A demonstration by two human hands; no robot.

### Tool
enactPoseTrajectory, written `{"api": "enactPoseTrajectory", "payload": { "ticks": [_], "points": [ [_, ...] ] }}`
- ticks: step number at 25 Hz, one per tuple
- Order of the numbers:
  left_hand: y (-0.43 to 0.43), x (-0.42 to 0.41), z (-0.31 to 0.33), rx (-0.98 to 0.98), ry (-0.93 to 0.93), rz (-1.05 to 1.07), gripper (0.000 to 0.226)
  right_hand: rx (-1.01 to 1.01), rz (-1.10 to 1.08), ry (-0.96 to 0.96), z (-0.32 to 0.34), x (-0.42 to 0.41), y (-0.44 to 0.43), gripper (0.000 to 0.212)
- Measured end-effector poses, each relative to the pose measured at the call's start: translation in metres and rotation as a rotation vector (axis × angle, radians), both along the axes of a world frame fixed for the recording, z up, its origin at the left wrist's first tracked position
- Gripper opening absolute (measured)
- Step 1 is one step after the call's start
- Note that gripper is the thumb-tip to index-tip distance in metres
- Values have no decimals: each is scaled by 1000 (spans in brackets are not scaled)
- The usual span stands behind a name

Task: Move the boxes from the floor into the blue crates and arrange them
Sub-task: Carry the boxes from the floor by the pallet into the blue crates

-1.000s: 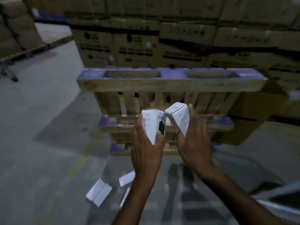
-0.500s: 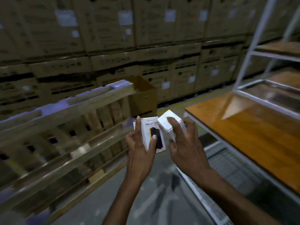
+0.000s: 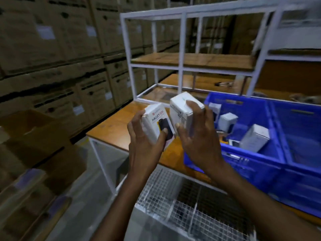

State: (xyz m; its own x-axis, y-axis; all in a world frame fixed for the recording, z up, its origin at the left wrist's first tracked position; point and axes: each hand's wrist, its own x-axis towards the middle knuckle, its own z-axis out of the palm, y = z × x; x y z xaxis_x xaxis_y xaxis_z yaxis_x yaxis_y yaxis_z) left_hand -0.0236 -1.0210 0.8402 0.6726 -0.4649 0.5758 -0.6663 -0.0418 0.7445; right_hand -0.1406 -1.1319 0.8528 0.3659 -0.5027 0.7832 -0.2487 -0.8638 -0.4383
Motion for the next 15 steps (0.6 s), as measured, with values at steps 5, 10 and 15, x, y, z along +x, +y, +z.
{"api": "enactPoseTrajectory", "payload": {
  "ticks": [5,10,15],
  "points": [
    [-105,-15,30,-47,-65,-220,63,91,-212,-217,29,-55,-83,60],
    [-184,-38,22,41,-41,-332,57,225,-374,-244,36,-109,-148,57],
    [-235,-51,-7,159,-23,-395,52,322,-463,-136,13,-139,-195,53]
  ]
}}
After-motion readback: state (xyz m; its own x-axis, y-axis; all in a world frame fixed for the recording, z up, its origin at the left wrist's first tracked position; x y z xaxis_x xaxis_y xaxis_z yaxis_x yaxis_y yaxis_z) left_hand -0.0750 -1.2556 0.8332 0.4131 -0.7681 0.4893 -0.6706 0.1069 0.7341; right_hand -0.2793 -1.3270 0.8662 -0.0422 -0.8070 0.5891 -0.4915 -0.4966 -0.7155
